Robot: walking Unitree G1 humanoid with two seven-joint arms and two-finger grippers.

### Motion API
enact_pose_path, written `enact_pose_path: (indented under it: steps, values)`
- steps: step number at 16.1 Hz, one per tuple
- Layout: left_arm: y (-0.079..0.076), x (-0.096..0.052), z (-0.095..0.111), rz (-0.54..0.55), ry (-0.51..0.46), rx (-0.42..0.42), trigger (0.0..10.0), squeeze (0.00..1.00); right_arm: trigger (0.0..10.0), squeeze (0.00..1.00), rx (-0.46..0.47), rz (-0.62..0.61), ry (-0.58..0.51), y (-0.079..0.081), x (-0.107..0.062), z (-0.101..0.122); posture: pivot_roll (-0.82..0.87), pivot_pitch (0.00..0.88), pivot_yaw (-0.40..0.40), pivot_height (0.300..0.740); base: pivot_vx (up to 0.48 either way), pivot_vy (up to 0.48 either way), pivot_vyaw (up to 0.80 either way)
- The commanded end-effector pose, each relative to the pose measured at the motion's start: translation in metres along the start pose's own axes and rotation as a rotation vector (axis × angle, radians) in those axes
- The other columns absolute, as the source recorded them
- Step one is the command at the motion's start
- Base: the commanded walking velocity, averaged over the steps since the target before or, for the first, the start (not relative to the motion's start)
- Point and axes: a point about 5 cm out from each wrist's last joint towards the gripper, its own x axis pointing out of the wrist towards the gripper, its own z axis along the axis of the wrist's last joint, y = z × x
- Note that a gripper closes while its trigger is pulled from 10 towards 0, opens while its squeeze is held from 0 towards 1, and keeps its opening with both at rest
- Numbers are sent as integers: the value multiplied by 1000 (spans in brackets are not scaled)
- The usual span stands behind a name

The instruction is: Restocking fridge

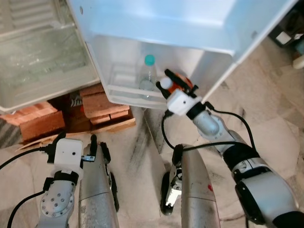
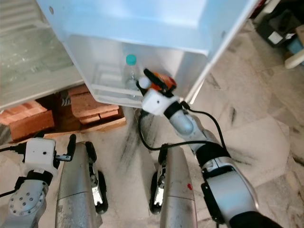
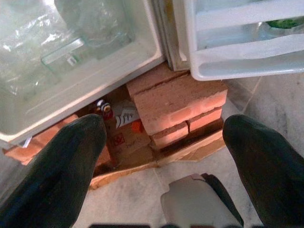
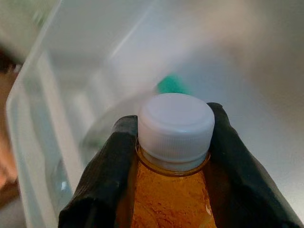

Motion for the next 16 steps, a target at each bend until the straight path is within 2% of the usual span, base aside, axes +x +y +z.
enact_pose_path:
  steps: [1, 2, 3, 5, 7, 9, 10, 11, 12, 13, 14, 16]
  values:
    - [2, -7, -3, -1, 26, 0, 10000, 0, 10000, 0, -9, 119, 93, 27, -19, -17, 253, 429, -76, 533, 0, 0, 0]
    - [2, -8, -3, 0, 33, -1, 10000, 0, 10000, 0, -25, 170, 125, 36, -26, -22, 253, 432, -77, 533, 0, 0, 0]
    - [2, -10, -4, -1, 42, -2, 10000, 0, 10000, 0, 31, 158, 200, 40, -32, -31, 251, 434, -78, 533, 0, 0, 0]
    - [2, -11, -4, -3, 46, -1, 10000, 0, 10000, 0, 75, 107, 286, 36, -38, -41, 252, 433, -76, 533, 0, 0, 0]
    - [2, -7, -4, -7, 49, 3, 10000, 0, 10000, 0, 158, -93, 464, 12, -52, -64, 250, 428, -72, 533, 0, 0, 0]
    - [3, -5, -4, -8, 50, 4, 10000, 0, 10000, 0, 178, -160, 514, 4, -57, -70, 248, 420, -70, 533, 0, 0, 0]
    - [3, -3, -4, -9, 51, 6, 10000, 0, 10000, 0, 230, -249, 593, -4, -68, -80, 248, 413, -68, 533, 0, 0, 0]
    - [3, -2, -4, -10, 49, 8, 10000, 0, 10000, 522, 249, -281, 619, -7, -71, -83, 249, 411, -68, 533, 0, 0, 0]
    - [2, 0, -3, -12, 48, 10, 10000, 0, 10000, 1000, 290, -340, 669, -12, -78, -89, 253, 405, -65, 533, 0, 0, 0]
    - [2, 1, -4, -13, 49, 11, 10000, 0, 10000, 1000, 308, -359, 683, -14, -79, -91, 254, 400, -62, 533, 0, 0, 0]
    - [3, 2, -4, -15, 48, 13, 10000, 0, 10000, 1000, 291, -375, 652, -24, -73, -88, 254, 398, -60, 533, 0, 0, 0]
    - [3, 4, -5, -15, 49, 17, 10000, 0, 10000, 1000, 280, -394, 625, -33, -65, -84, 253, 388, -56, 533, 0, 0, 0]
